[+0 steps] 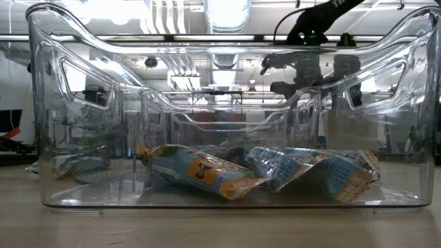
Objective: Pick and place Granola Bars by type
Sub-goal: Put the yellow granola bar into the bottom transparent bin
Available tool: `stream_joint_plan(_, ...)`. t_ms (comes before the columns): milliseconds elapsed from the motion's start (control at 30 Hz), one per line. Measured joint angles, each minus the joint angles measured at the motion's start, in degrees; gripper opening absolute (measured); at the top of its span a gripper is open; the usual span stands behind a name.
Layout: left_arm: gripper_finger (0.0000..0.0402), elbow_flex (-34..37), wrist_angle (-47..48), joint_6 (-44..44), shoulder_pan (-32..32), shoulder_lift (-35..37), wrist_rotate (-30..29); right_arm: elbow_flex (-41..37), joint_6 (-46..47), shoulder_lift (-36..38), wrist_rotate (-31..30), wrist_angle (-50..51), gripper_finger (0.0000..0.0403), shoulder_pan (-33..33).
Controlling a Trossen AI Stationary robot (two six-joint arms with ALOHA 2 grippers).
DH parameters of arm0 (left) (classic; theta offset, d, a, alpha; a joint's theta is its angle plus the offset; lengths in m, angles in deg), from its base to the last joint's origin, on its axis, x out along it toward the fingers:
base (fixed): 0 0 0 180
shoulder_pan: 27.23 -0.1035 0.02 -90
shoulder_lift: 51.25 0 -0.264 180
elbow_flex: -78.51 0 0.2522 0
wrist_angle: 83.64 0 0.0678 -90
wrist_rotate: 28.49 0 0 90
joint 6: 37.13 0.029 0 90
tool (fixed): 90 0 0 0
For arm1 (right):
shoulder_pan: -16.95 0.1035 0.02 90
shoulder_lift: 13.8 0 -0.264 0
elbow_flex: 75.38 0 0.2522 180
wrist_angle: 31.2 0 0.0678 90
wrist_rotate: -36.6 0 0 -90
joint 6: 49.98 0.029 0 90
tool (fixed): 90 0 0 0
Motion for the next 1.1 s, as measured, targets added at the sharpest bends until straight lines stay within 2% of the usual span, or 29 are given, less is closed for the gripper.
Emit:
stream_joint_plan(300, 0.0018, 0.00, 0.00, -0.04, 0.00, 0.00, 0.00, -7.93, -0.57, 0.00, 2.56, -12.11, 0.0233, -2.66)
stream_joint_plan(600, 0.0018, 0.00, 0.00, -0.33, 0.00, 0.00, 0.00, -14.66, 0.56, 0.00, 2.86, -16.77, 0.0233, -3.26)
stream_joint_plan(833, 0.0018, 0.00, 0.00, -0.92, 0.00, -0.09, -0.39, -19.41, 1.33, 0.04, 3.29, -25.99, 0.0233, -3.23)
stream_joint_plan(1100, 0.0018, 0.00, -0.01, -2.54, 0.02, -0.09, -0.50, -20.89, 2.29, 0.02, 3.21, -27.22, 0.0233, -2.98)
